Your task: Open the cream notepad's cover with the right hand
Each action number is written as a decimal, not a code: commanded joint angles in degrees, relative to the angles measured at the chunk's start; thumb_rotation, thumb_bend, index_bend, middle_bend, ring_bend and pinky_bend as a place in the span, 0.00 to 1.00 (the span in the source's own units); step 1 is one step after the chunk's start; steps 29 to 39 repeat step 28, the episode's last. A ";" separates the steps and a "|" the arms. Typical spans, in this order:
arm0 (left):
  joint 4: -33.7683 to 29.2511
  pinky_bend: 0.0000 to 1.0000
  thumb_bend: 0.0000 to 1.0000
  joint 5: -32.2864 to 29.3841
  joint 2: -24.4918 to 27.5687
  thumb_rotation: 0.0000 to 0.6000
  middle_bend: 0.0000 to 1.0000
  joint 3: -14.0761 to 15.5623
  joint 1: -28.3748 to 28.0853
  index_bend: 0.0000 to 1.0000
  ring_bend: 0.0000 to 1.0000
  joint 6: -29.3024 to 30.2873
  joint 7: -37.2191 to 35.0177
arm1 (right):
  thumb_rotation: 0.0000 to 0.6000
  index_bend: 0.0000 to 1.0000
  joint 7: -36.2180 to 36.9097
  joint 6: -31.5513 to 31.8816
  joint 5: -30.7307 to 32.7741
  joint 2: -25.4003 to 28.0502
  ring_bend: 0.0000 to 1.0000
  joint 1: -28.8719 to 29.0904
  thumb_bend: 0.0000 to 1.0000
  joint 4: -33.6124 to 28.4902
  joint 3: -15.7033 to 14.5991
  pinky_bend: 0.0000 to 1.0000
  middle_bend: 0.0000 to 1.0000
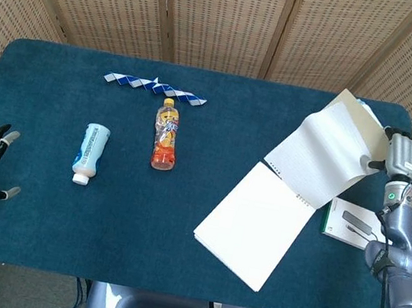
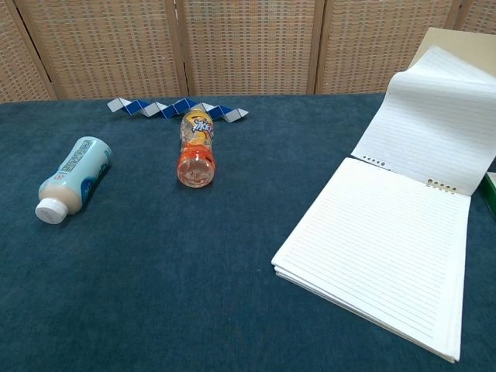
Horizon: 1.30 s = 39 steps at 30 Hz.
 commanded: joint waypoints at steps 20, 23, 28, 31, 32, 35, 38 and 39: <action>0.17 0.00 0.00 4.44 1.23 1.00 0.00 1.25 1.79 0.00 0.00 4.44 -2.77 | 1.00 0.00 6.01 52.26 -11.12 10.05 0.00 -20.01 0.00 -31.66 -3.27 0.00 0.00; -0.18 0.00 0.00 5.05 1.14 1.00 0.00 1.66 2.33 0.00 0.00 5.33 -2.53 | 1.00 0.00 1.89 56.12 -12.38 12.71 0.00 -24.34 0.00 -39.33 -5.62 0.00 0.00; -0.51 0.00 0.00 7.63 1.92 1.00 0.00 2.61 3.84 0.00 0.00 8.12 -4.45 | 1.00 0.00 -12.35 62.00 -14.54 16.52 0.00 -32.39 0.00 -51.17 -11.82 0.00 0.00; -0.51 0.00 0.00 7.63 1.92 1.00 0.00 2.61 3.84 0.00 0.00 8.12 -4.45 | 1.00 0.00 -12.35 62.00 -14.54 16.52 0.00 -32.39 0.00 -51.17 -11.82 0.00 0.00; -0.51 0.00 0.00 7.63 1.92 1.00 0.00 2.61 3.84 0.00 0.00 8.12 -4.45 | 1.00 0.00 -12.35 62.00 -14.54 16.52 0.00 -32.39 0.00 -51.17 -11.82 0.00 0.00; -0.51 0.00 0.00 7.63 1.92 1.00 0.00 2.61 3.84 0.00 0.00 8.12 -4.45 | 1.00 0.00 -12.35 62.00 -14.54 16.52 0.00 -32.39 0.00 -51.17 -11.82 0.00 0.00; -0.51 0.00 0.00 7.63 1.92 1.00 0.00 2.61 3.84 0.00 0.00 8.12 -4.45 | 1.00 0.00 -12.35 62.00 -14.54 16.52 0.00 -32.39 0.00 -51.17 -11.82 0.00 0.00; -0.51 0.00 0.00 7.63 1.92 1.00 0.00 2.61 3.84 0.00 0.00 8.12 -4.45 | 1.00 0.00 -12.35 62.00 -14.54 16.52 0.00 -32.39 0.00 -51.17 -11.82 0.00 0.00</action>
